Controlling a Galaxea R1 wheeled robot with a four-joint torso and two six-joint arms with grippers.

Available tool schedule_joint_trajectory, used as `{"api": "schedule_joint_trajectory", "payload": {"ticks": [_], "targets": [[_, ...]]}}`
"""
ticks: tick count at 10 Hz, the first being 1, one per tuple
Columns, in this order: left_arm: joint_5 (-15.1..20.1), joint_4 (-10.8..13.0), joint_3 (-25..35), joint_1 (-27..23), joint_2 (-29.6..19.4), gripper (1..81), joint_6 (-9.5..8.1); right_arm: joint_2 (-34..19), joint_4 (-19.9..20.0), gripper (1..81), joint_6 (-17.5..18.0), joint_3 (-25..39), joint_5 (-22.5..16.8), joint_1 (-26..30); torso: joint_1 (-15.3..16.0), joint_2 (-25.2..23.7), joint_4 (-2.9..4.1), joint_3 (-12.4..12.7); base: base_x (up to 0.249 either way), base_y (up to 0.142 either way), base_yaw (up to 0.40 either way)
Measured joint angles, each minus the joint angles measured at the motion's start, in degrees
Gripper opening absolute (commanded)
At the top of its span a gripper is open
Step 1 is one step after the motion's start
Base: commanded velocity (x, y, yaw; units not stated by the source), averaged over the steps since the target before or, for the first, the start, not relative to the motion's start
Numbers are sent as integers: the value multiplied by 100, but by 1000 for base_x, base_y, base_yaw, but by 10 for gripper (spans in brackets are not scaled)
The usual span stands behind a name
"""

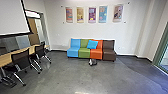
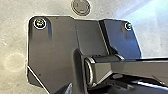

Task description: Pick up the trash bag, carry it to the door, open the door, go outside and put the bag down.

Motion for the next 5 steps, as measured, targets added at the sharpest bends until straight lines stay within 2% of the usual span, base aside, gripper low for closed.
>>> {"api": "schedule_joint_trajectory", "payload": {"ticks": [5], "targets": [[0, 0, 0, 0, 2, 811, 0, 0, 0, 811, 0, 0, 0, 2, 0, 0, 0, 0, 149, 0, 0]]}}
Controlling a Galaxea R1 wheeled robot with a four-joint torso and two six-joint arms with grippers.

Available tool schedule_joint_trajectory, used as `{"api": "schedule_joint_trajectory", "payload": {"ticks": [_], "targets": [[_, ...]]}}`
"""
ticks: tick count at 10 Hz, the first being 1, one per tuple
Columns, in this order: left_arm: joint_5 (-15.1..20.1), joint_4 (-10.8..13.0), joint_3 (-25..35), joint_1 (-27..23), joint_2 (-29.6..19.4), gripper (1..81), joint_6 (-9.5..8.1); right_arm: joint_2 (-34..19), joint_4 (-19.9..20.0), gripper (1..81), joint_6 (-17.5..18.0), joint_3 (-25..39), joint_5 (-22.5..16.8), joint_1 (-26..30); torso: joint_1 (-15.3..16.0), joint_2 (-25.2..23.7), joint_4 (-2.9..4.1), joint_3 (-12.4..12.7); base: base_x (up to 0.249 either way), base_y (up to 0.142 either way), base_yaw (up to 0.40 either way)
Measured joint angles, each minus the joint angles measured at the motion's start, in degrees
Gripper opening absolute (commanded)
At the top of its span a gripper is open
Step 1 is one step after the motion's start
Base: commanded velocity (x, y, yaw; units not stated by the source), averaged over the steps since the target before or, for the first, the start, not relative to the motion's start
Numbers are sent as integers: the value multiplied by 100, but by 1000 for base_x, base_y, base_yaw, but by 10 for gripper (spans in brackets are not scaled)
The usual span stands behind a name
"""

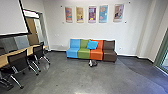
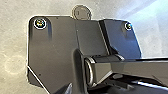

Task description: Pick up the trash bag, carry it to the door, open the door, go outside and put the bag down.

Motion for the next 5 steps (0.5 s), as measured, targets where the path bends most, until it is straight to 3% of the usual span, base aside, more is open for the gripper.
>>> {"api": "schedule_joint_trajectory", "payload": {"ticks": [5], "targets": [[0, 0, 0, 0, -2, 811, 0, 4, 0, 811, 0, 0, 0, -2, 0, 0, 0, 0, 149, 0, 0]]}}
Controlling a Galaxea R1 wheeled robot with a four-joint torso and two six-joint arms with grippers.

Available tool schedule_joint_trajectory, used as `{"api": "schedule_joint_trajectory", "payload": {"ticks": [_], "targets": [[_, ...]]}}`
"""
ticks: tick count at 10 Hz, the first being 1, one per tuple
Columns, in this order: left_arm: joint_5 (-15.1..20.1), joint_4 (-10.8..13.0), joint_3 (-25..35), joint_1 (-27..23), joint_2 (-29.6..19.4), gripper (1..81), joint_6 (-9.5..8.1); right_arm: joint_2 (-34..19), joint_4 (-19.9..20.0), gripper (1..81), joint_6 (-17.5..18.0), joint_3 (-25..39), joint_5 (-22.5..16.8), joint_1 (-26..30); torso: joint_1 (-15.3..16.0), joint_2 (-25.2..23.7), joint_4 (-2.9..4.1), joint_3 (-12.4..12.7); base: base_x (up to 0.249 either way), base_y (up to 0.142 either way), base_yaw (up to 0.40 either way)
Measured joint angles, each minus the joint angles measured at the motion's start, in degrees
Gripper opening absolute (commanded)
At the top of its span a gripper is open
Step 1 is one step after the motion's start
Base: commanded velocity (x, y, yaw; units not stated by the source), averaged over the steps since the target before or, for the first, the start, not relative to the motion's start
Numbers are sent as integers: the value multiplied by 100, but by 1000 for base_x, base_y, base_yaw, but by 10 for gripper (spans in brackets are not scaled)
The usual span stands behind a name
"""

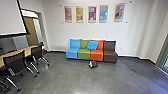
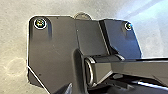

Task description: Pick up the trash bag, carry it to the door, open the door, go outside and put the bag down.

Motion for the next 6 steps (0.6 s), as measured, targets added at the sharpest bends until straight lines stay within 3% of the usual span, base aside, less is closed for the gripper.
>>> {"api": "schedule_joint_trajectory", "payload": {"ticks": [6], "targets": [[0, 0, 0, 2, 0, 811, 0, 9, 0, 811, 2, 0, 1, -11, 0, 0, 0, 0, 149, 0, 0]]}}
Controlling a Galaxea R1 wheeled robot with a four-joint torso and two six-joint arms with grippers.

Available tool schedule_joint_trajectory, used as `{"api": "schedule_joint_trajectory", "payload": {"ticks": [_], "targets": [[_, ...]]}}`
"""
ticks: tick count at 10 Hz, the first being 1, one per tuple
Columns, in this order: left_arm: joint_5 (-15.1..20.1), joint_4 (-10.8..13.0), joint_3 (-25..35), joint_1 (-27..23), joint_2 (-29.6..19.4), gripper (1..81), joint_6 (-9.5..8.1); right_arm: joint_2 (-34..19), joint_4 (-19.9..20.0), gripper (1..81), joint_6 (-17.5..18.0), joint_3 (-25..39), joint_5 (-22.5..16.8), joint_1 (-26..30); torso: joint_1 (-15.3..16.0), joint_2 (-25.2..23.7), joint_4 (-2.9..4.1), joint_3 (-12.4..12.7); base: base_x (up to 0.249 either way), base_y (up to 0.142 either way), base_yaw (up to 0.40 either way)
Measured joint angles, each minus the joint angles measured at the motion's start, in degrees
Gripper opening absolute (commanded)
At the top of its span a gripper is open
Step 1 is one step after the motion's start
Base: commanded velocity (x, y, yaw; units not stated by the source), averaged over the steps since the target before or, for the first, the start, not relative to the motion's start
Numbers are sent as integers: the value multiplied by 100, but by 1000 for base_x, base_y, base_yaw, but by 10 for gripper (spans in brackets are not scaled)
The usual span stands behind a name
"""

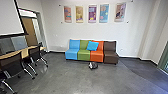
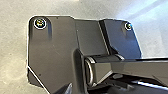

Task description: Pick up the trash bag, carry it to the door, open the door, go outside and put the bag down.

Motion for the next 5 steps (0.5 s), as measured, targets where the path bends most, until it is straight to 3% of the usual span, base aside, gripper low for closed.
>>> {"api": "schedule_joint_trajectory", "payload": {"ticks": [5], "targets": [[-2, 0, 0, 0, 0, 811, 0, 0, 0, 811, 0, 0, 0, 0, 0, 0, 0, 0, 149, 0, 0]]}}
